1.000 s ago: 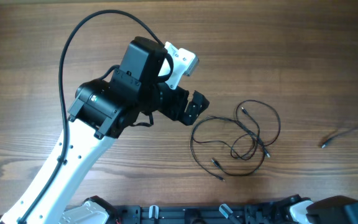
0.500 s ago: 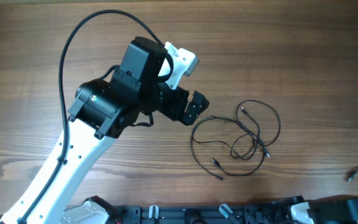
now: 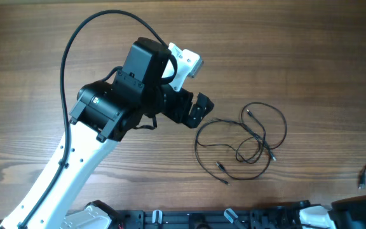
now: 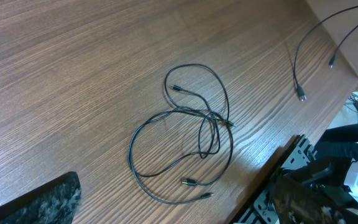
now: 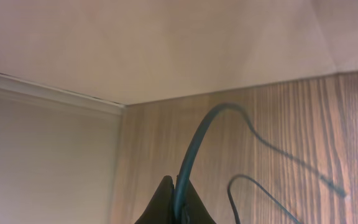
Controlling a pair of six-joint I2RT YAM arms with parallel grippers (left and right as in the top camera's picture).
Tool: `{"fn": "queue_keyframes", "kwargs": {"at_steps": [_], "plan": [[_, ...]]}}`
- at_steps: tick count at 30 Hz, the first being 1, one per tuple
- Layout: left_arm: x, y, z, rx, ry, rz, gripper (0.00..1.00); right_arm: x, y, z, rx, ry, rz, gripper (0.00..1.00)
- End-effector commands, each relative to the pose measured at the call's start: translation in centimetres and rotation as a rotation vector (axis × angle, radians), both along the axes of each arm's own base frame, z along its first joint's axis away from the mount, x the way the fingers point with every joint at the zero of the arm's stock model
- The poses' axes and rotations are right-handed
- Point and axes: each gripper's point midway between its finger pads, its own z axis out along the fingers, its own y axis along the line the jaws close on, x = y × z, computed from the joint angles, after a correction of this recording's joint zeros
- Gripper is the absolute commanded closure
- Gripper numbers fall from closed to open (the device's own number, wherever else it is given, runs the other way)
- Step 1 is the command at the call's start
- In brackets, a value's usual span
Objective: Untangle cables
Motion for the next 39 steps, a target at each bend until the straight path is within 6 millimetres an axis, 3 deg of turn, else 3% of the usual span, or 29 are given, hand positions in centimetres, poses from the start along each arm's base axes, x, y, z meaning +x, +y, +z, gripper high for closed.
{"fn": "queue_keyframes", "kwargs": {"at_steps": [1, 6, 12, 18, 19, 21, 22, 23, 35, 39], "plan": [[0.2, -0.1, 0.3, -0.006, -0.002, 0.008, 0.0, -0.1, -0.7, -3.3, 0.066, 0.041, 0.002, 0.96], [0.2, -0.1, 0.3, -0.006, -0.002, 0.008, 0.0, 1.1, -0.7, -5.8, 0.129, 0.018, 0.069, 0.96], [0.2, -0.1, 0.3, -0.006, -0.002, 0.008, 0.0, 4.6, 0.1, -5.9, 0.099, -0.09, 0.309, 0.96], [0.2, -0.1, 0.3, -0.006, -0.002, 0.008, 0.0, 5.6, -0.2, -8.6, 0.142, -0.075, 0.363, 0.94], [0.2, -0.1, 0.3, -0.006, -0.002, 0.008, 0.0, 5.6, -0.2, -8.9, 0.152, -0.074, 0.362, 0.89], [0.2, -0.1, 0.3, -0.006, -0.002, 0.008, 0.0, 5.6, -0.3, -9.5, 0.174, -0.073, 0.359, 0.49], [0.2, -0.1, 0.3, -0.006, -0.002, 0.008, 0.0, 5.6, -0.3, -9.8, 0.181, -0.07, 0.356, 0.21], [0.2, -0.1, 0.3, -0.006, -0.002, 0.008, 0.0, 5.6, -0.4, -9.8, 0.181, -0.069, 0.355, 0.0], [0.2, -0.1, 0.3, -0.006, -0.002, 0.008, 0.0, 5.4, 0.4, -10.3, 0.213, -0.055, 0.366, 0.0], [0.2, -0.1, 0.3, -0.006, -0.002, 0.008, 0.0, 3.8, 0.0, -11.9, 0.243, 0.044, 0.293, 0.0]]}}
